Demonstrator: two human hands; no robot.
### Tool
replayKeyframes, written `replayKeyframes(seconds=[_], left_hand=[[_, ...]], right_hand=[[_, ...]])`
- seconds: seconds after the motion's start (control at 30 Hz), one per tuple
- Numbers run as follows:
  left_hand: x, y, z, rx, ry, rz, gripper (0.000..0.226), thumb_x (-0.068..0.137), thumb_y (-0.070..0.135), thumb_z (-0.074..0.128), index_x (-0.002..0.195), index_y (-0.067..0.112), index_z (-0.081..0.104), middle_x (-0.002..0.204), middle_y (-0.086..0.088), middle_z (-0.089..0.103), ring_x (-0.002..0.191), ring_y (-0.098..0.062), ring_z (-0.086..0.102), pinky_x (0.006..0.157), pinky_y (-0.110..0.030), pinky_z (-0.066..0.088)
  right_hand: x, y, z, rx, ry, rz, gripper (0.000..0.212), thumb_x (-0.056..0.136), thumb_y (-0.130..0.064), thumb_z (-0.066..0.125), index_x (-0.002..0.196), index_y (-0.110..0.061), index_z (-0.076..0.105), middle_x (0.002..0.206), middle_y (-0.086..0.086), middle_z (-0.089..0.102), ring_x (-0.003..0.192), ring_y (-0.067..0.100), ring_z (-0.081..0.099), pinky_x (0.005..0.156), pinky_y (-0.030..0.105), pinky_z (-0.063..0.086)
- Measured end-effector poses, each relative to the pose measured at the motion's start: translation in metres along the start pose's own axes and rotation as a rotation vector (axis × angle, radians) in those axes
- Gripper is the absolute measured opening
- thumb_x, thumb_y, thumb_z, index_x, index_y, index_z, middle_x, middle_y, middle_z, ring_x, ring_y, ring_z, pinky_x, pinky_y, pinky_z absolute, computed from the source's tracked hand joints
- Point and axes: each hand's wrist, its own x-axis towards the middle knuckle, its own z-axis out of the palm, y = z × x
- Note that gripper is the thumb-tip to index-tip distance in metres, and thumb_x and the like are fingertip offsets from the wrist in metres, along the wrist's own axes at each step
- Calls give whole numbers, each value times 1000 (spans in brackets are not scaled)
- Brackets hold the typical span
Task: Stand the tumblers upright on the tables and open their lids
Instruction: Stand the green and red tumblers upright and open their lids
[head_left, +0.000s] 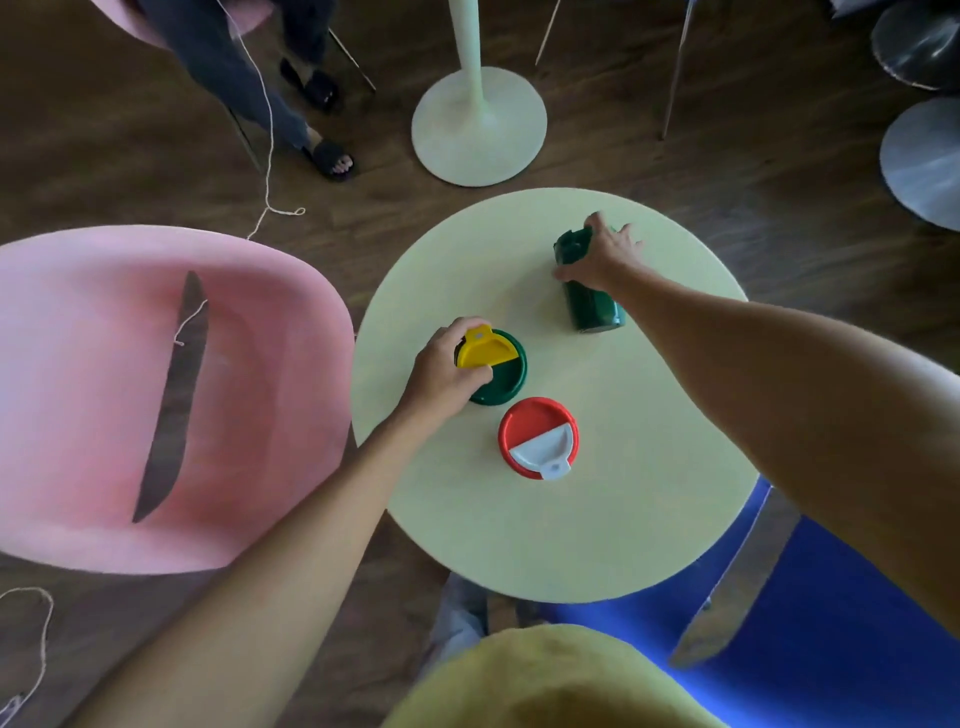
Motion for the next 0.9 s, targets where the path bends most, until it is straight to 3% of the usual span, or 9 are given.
replayKeyframes(seconds=[0.2,0.4,0.53,0.67,0.9], left_hand=[[-2,-2,-1,-66,-15,-16,54,76,9,66,125,28,56,121,4,60,110,-13,53,82,-18,42],[-2,2,-4,-72,-11,-45,50,75,9,69,120,26,56,111,3,63,103,-14,56,74,-11,41],[-4,4,-4,-63,-22,-44,51,76,9,69,122,23,55,112,3,61,103,-14,55,78,-20,40],[-3,4,-5,-24,-35,-44,53,78,11,68,127,22,53,115,3,60,105,-13,53,79,-18,38],[-4,5,-6,19,-63,-39,54,81,12,67,131,21,50,117,1,58,105,-13,51,84,-23,38]], right_hand=[[-6,5,9,24,83,-39,64,73,-36,77,123,-22,39,120,18,44,105,40,51,74,41,46],[-56,21,17,113,261,-130,77,63,-33,81,126,-21,39,127,17,40,107,40,49,84,44,47],[-97,40,34,291,339,-212,72,68,-29,80,126,-10,42,133,18,38,114,39,49,87,43,49],[-128,52,55,370,341,-314,65,72,-31,80,119,-4,45,136,19,36,112,36,51,86,34,48],[-139,55,62,343,308,-447,53,75,-20,80,112,-2,46,133,16,37,98,29,55,84,33,55]])
